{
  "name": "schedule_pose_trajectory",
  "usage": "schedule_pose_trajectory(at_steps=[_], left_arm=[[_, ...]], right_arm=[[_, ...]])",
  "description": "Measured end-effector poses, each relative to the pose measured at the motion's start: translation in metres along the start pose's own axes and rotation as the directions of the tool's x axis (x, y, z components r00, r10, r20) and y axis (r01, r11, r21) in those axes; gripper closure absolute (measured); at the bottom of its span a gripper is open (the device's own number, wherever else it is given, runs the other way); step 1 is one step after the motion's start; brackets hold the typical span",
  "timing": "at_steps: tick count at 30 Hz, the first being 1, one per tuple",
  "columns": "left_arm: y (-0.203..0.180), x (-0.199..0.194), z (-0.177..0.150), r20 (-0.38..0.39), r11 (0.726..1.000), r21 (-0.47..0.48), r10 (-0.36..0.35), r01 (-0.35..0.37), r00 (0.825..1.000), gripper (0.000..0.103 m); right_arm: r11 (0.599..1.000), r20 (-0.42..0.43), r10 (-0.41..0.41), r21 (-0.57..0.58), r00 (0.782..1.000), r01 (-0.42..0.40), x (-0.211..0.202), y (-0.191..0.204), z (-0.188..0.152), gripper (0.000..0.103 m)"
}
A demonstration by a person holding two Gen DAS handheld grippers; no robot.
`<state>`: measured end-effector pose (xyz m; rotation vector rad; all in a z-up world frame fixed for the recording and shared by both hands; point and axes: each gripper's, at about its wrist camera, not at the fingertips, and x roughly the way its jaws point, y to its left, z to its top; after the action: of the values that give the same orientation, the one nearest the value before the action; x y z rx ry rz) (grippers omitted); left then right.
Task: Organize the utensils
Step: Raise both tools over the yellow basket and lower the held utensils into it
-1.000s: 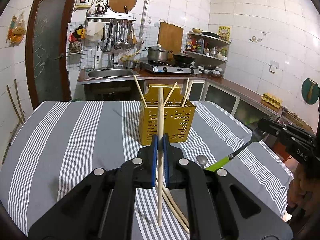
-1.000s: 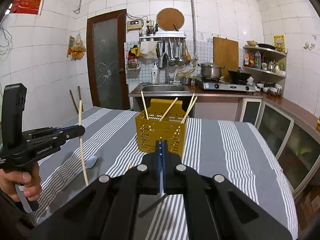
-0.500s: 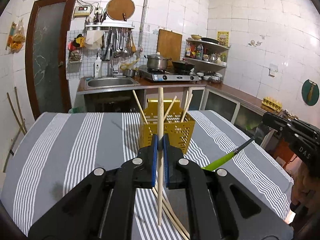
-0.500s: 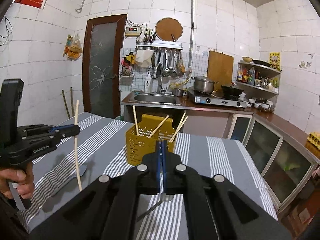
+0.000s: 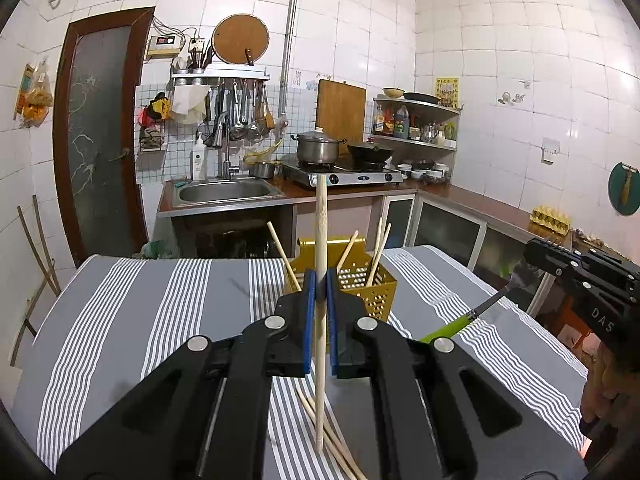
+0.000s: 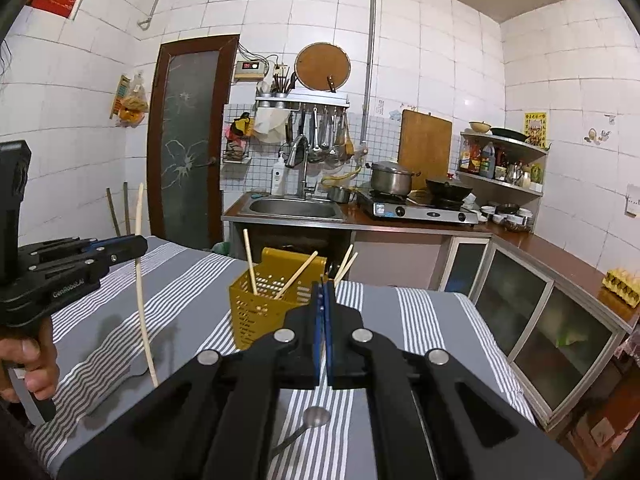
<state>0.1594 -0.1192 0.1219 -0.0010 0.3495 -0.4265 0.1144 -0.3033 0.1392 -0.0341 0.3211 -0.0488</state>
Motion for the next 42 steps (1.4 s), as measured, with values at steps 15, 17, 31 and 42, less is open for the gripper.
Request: schedule_pose_trajectory(at_steps=[15,17,31,42], left_arm=[[-0.002,0.032,0.042,0.032,1.000,0.011,-0.009,0.008,0.999,0.099],[-0.002,0.037,0.053,0.050,1.000,0.016,-0.004,0.003,0.999,0.099],[-0.001,0.090,0.105,0.139,1.000,0.006,0.004,-0.005,0.990,0.099],[0.007,0.149,0.101,0.111,1.000,-0.013,0.012,-0.010,0.994,0.099]], right_arm=[[0.999,0.035,-0.014,-0.029,0.999,0.015,0.024,-0.005,0.033,0.102],[0.999,0.035,-0.013,-0.031,0.999,0.014,0.030,-0.007,0.039,0.102],[0.999,0.029,-0.028,-0.043,0.999,0.029,0.080,-0.018,0.067,0.102],[0.998,-0.027,-0.030,-0.063,0.999,0.028,0.133,-0.018,0.069,0.102]])
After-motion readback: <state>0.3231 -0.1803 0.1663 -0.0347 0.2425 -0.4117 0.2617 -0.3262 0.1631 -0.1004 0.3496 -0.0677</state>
